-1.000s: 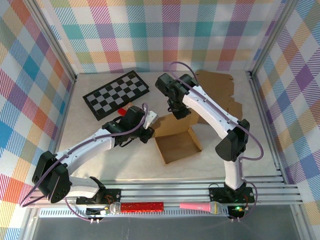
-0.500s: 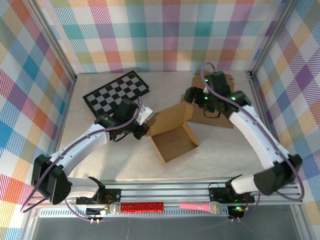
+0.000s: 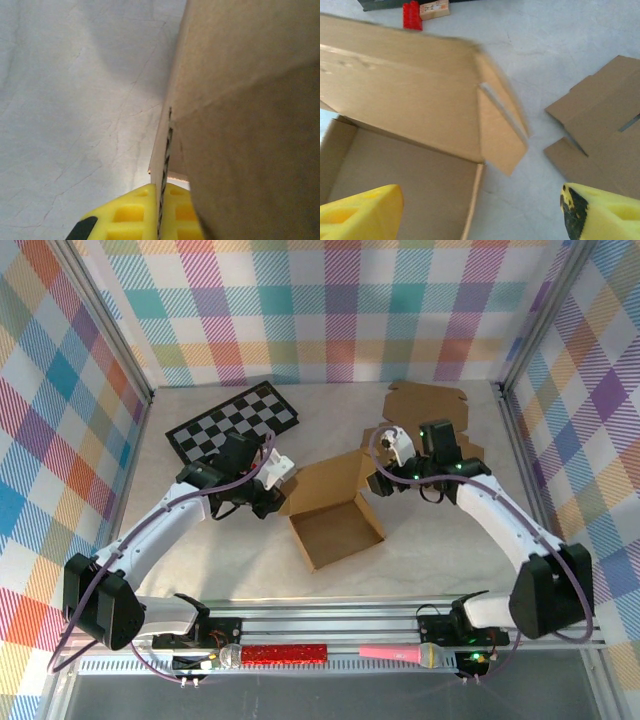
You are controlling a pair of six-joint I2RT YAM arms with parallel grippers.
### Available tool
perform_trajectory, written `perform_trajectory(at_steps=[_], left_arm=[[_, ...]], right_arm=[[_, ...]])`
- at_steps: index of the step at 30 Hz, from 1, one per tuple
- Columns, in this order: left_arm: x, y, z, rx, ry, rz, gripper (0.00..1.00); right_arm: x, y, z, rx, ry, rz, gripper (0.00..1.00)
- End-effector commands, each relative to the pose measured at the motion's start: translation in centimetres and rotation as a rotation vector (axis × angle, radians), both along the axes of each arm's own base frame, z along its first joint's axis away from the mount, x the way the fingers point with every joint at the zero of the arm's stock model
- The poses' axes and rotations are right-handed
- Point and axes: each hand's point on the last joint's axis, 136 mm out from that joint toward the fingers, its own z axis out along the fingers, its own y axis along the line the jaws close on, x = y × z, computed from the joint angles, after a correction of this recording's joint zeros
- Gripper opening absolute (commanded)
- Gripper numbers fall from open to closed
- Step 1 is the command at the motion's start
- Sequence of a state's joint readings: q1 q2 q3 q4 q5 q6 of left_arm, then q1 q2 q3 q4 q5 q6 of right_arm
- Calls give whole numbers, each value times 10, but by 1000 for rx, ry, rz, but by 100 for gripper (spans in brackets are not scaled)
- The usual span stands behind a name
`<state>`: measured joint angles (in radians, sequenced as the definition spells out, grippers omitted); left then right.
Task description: Fold the paper box
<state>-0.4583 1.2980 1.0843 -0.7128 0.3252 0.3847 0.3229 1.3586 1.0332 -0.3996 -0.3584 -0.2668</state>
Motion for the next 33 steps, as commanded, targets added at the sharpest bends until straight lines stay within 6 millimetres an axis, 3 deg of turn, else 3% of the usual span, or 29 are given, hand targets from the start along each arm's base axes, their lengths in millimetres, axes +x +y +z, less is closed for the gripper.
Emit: perform_trajectory(at_steps=[1,9,16,23,28,33], left_arm=[[-5,2,6,-22,-10,-21,0],[1,8,4,-22,-9,14,0],[6,11,3,-13,-12,34,0],[15,14,-1,5,-18,68,0],[22,12,3,-10,-36,93,0],[25,12,2,-12,-41,111,0]], right_arm=[[13,15,22,55,-95,138,82],[29,34,8,116,17,211,76],[44,28,2,56,28,147,52],[48,30,9,64,39,132,19],[46,36,12,44,30,116,7],[44,43,4,14,29,94,2]])
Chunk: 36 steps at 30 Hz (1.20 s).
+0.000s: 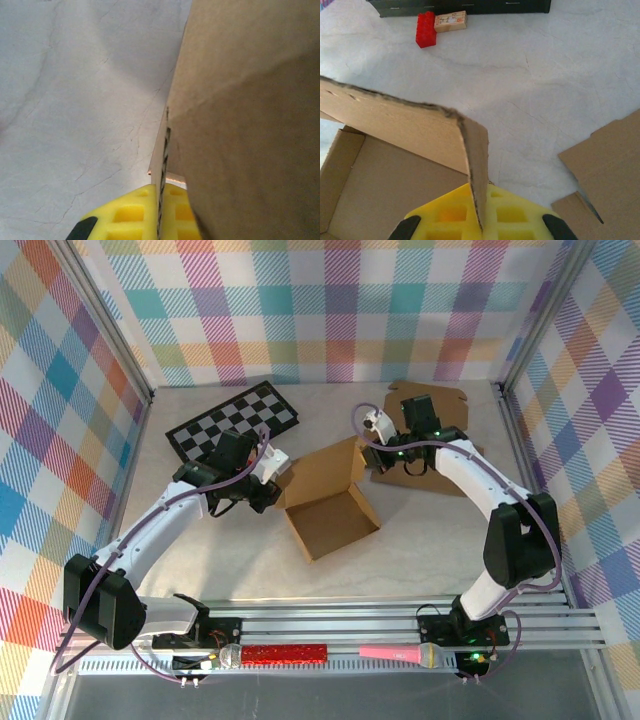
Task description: Fold the paper box
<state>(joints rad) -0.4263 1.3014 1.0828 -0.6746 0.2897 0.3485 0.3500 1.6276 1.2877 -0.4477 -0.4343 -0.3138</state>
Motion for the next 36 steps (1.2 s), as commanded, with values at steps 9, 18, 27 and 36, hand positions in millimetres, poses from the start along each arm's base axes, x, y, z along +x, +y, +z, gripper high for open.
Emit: perform_trajectory(at_steps=[9,18,27,36], left_arm=[[37,23,-1,45,-61,242,4],[70,29,-14,-39,-68,504,1],[114,15,-10,-155,-168,576,2],[131,3,-23,-198,-213,539,12]], right_arm=[[8,7,3,-46,-41,-166,0],[2,18,14,10,-58,-421,0],[16,42,29,87,-148,-536,0],[21,63,3,109,-187,-543,0]])
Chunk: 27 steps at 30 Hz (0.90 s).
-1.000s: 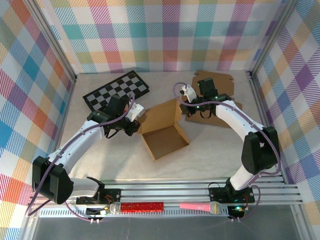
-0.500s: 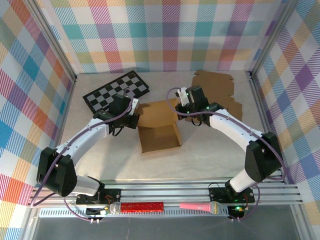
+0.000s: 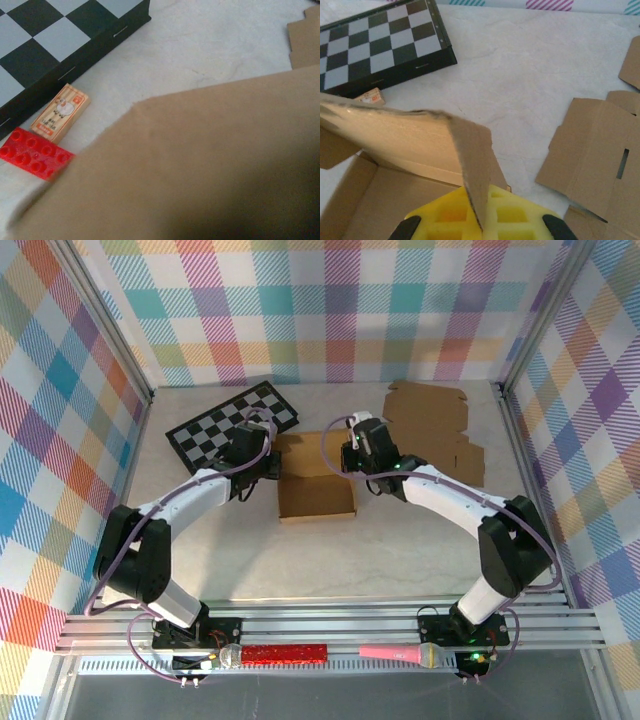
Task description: Fold the paper box
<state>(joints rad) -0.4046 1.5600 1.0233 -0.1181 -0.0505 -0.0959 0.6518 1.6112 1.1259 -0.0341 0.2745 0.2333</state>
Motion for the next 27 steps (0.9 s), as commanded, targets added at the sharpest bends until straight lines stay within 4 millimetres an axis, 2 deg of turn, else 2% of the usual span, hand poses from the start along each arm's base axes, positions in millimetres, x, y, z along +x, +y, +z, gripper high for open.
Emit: perform_trajectory(at_steps=[1,8,18,21,27], left_arm=[[7,-15,11,-70,-87,-38,13],[-4,-10,-3,-125,-112,0,14],[-20,-7,-12,-102,-113,-14,12],[-25,-6,-14,-77,-115,-21,10],[-36,-7,-21,9,-122,-47,5]], right_arm=[[-4,29,5,65,-58,42,0],[-17,39,-15,19,-73,46,0],[-30,39,-23,1,-33,39,0],[-41,38,-14,35,27,43,15],[-74,21,-10,103,244,-36,46]])
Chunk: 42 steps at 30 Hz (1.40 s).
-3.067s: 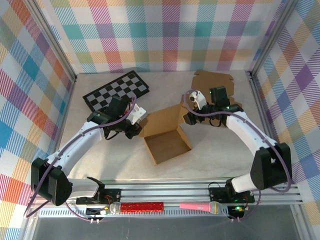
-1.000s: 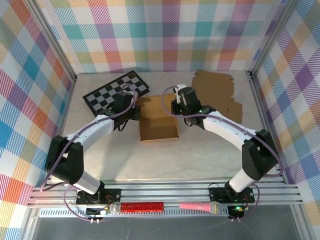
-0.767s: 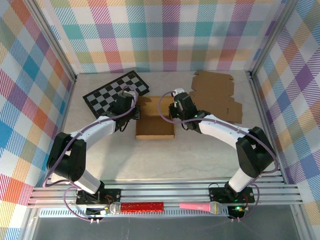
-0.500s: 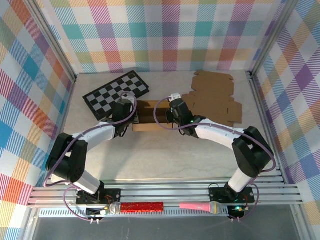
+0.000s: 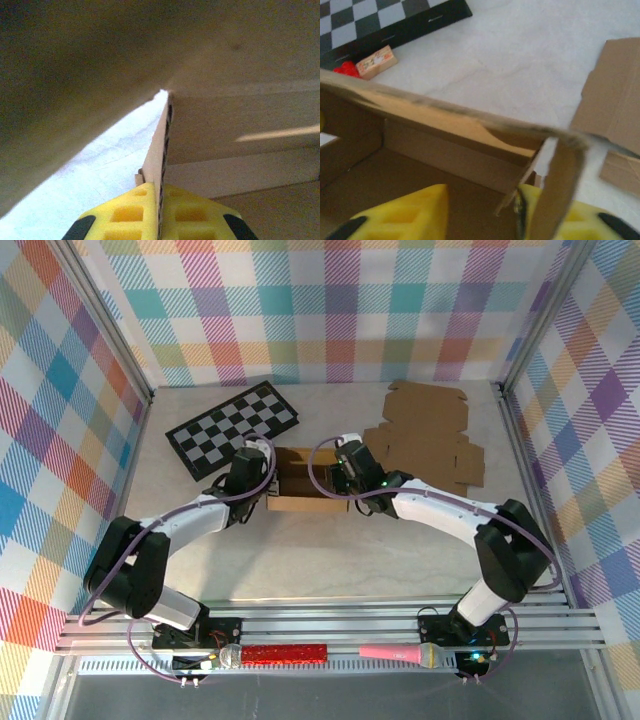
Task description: Fold the paper box
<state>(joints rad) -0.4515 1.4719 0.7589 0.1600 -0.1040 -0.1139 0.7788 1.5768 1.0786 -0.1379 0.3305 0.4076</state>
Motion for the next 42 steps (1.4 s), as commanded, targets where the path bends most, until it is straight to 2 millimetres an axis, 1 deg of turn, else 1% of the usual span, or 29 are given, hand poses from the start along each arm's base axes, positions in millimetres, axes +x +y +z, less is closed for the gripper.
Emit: perform_trajectory(at_steps=[1,5,8,11,13,16,18,21,24,26,28,29,33,36,40,42], left_arm=[[-12,-8,0,50,-21,-56,5],[-18,-10,-5,95,-24,-70,3],[-20,-11,-8,108,-24,-72,2],[-20,-12,-7,114,-29,-72,2],[-21,-12,-7,115,-31,-72,2],[-21,-12,-7,117,-34,-71,2],[-22,-12,-7,115,-35,-66,2],[-23,-11,-7,112,-37,-64,2],[-25,-11,-8,109,-36,-64,2],[-26,-11,-7,106,-41,-65,2],[-27,-11,-7,101,-42,-65,2],[-27,-11,-6,98,-44,-64,3],[-30,-11,-7,88,-45,-61,4],[-31,-11,-7,87,-49,-58,5],[-35,-10,-8,81,-51,-55,6],[-37,-11,-7,77,-51,-57,7]], right_arm=[[-30,-1,16,104,154,-18,49],[-53,-2,31,195,252,-21,59],[-65,-6,45,239,282,-17,67],[-74,-11,65,269,289,-13,73],[-77,-15,78,287,295,-19,76],[-76,-22,98,328,308,-38,78],[-71,-26,111,371,327,-58,78],[-60,-41,119,419,373,-149,76],[-45,-59,111,510,495,-286,73],[-36,-68,99,595,604,-376,72],[-29,-68,88,641,685,-415,70],[-26,-68,82,637,725,-434,70],[-18,-54,54,589,884,-442,68],[-12,-44,39,589,960,-438,67],[-7,-39,32,589,978,-434,67],[-9,-35,29,595,1008,-420,66]])
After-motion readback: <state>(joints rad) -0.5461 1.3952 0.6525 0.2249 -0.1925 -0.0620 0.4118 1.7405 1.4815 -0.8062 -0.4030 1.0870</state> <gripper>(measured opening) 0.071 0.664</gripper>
